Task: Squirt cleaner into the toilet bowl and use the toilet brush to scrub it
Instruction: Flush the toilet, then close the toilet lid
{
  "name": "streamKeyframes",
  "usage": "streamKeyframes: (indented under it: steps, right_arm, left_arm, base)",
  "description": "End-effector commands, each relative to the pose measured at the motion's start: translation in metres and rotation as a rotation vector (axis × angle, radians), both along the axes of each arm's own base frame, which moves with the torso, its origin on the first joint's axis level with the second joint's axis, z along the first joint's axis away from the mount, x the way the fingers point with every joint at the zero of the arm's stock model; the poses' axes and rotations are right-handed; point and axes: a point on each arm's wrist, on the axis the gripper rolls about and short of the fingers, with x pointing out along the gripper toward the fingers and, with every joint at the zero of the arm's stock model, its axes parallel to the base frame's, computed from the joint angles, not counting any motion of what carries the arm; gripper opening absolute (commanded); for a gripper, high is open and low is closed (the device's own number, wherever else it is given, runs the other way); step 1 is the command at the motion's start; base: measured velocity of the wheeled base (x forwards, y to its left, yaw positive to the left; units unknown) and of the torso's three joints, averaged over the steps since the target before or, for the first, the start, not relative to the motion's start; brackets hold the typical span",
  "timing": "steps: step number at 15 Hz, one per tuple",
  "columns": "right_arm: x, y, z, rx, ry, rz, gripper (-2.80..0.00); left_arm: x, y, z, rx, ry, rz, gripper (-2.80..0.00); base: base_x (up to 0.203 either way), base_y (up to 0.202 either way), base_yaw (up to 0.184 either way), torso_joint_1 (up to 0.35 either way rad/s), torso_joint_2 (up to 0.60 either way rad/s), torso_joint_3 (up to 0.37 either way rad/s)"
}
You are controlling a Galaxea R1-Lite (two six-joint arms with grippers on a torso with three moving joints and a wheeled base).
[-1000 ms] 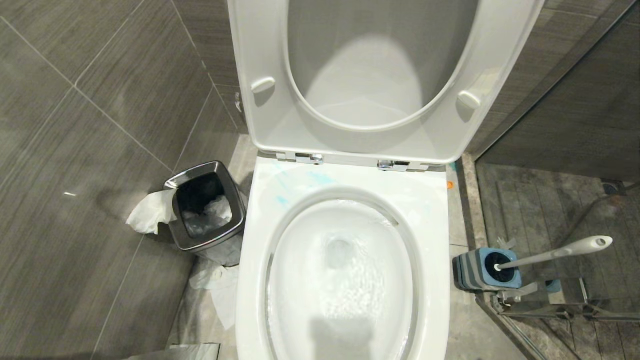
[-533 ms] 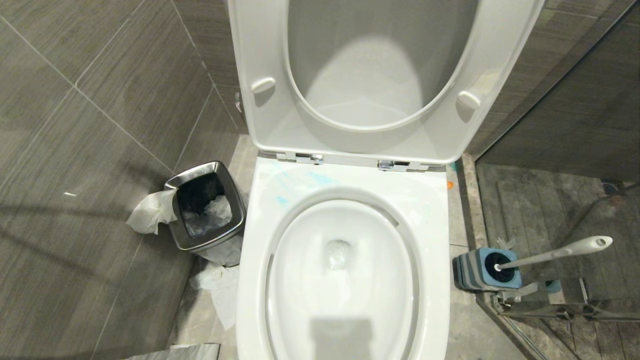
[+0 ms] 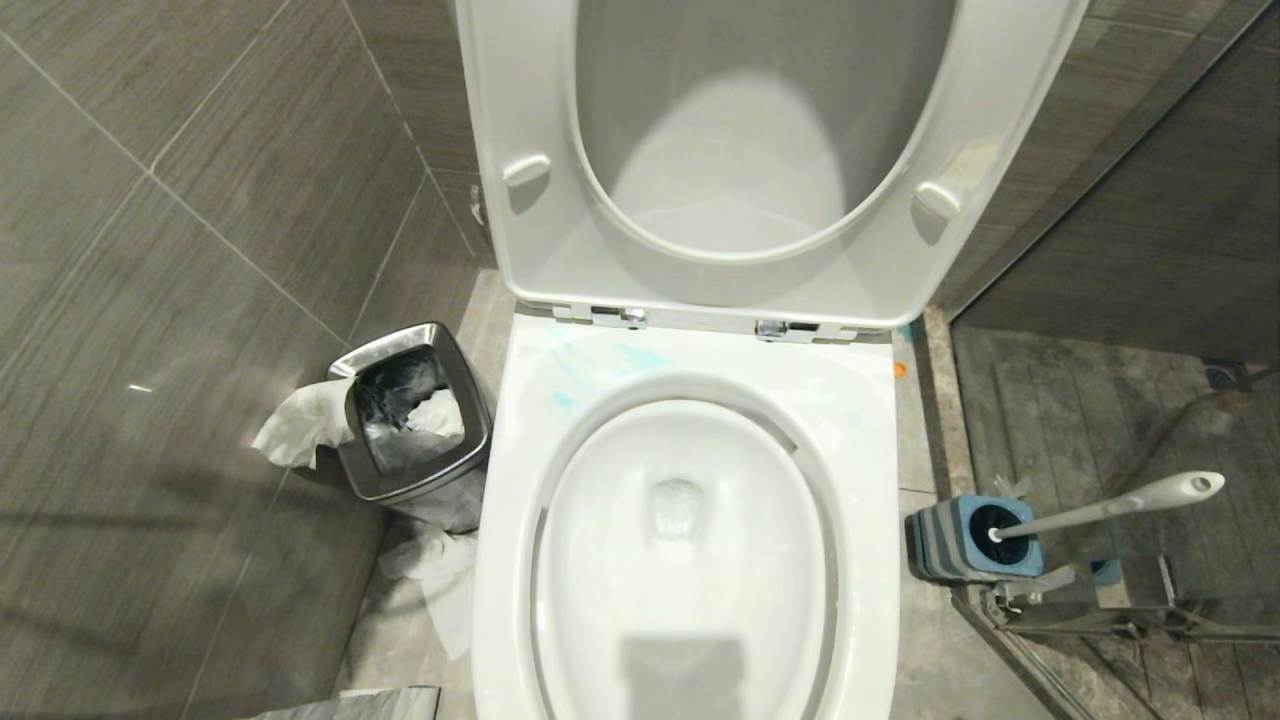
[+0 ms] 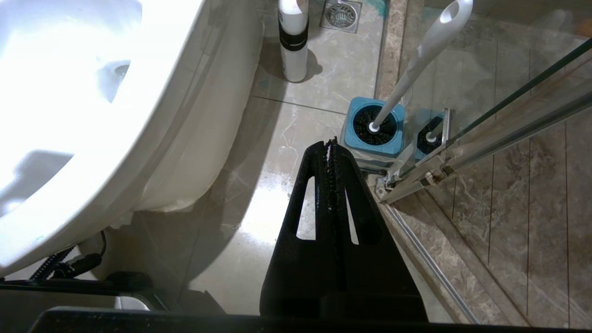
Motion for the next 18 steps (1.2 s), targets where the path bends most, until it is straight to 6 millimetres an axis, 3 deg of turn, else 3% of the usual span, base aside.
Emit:
streamKeyframes:
  steps: [1, 7, 11, 14, 18]
  right_arm:
    - [0.0, 0.0, 0.0, 0.0, -0.001, 0.001, -2.8]
    - [0.0, 0.0, 0.0, 0.0, -0.001, 0.001, -2.8]
    - [0.0, 0.0, 0.0, 0.0, 0.001, 0.001, -2.8]
    - [0.0, 0.0, 0.0, 0.0, 0.0, 0.001, -2.8]
    - [0.0, 0.0, 0.0, 0.0, 0.0, 0.001, -2.8]
  left_arm:
    - [-0.008, 0.0, 0.0, 0.008, -0.002, -0.12, -2.8]
    - [0.052, -0.018, 0.003, 0.056, -0.018, -0.309, -2.8]
    - [0.107, -0.027, 0.009, 0.084, -0.023, -0.367, -2.8]
    - [0.144, -0.033, 0.007, 0.085, -0.112, -0.352, -2.8]
    - [0.165, -0.04, 0.005, 0.029, -0.166, -0.216, -2.8]
  base:
    - [0.0, 0.0, 0.0, 0.0, 0.0, 0.0]
    - [0.0, 0.0, 0.0, 0.0, 0.0, 0.0]
    - [0.0, 0.0, 0.0, 0.0, 0.0, 0.0]
    - [0.0, 0.0, 0.0, 0.0, 0.0, 0.0]
    - [0.0, 0.0, 0.0, 0.0, 0.0, 0.0]
